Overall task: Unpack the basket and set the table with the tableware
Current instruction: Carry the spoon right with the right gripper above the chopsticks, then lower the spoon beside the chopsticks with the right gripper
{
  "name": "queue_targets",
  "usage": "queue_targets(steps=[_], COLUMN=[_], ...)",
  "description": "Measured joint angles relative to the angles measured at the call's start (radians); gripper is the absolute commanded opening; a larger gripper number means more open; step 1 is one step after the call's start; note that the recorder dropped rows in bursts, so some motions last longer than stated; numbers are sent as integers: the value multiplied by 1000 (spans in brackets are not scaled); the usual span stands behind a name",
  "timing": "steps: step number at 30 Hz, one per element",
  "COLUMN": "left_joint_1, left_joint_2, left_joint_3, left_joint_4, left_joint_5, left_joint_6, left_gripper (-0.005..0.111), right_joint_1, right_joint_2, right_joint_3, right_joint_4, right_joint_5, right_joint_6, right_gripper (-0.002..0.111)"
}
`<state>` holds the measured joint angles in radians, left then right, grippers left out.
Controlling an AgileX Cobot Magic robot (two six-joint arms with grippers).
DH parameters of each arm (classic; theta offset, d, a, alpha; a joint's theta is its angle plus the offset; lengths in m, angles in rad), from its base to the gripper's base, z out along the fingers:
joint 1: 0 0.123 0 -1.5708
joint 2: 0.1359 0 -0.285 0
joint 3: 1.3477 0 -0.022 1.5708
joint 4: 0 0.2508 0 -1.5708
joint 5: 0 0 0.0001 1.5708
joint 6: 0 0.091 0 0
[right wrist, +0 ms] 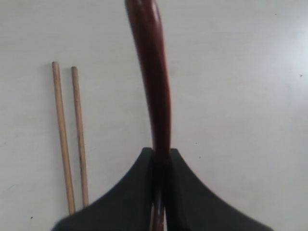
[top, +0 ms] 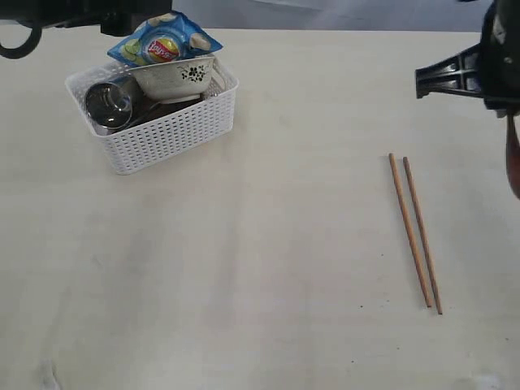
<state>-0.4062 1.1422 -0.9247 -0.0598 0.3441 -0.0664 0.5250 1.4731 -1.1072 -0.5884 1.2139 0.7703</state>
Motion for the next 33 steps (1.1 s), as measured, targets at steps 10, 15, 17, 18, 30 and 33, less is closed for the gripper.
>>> queue_targets(steps=[10, 15, 17, 18, 30, 33], left_joint_1=[0, 0, 0, 0, 0, 0], left_joint_2=[0, 0, 0, 0, 0, 0], left_joint_3=[0, 0, 0, 0, 0, 0], left_joint_4=[0, 0, 0, 0, 0, 0], left_joint_5=[0, 0, 0, 0, 2, 2], left_joint_6=[0, 0, 0, 0, 0, 0], left_gripper=[82, 82, 82, 82, 82, 82], right_joint_1=[37, 39, 39, 39, 39, 39], right_joint_2=[111, 136, 136, 136, 136, 136], right_joint_3=[0, 0, 0, 0, 0, 0], right_joint_4=[14, 77, 93, 100, 178, 179], right_joint_5=[0, 0, 0, 0, 0, 0], right_joint_6=[50, 52, 52, 52, 54, 52], right_gripper=[0, 0, 0, 0, 0, 0])
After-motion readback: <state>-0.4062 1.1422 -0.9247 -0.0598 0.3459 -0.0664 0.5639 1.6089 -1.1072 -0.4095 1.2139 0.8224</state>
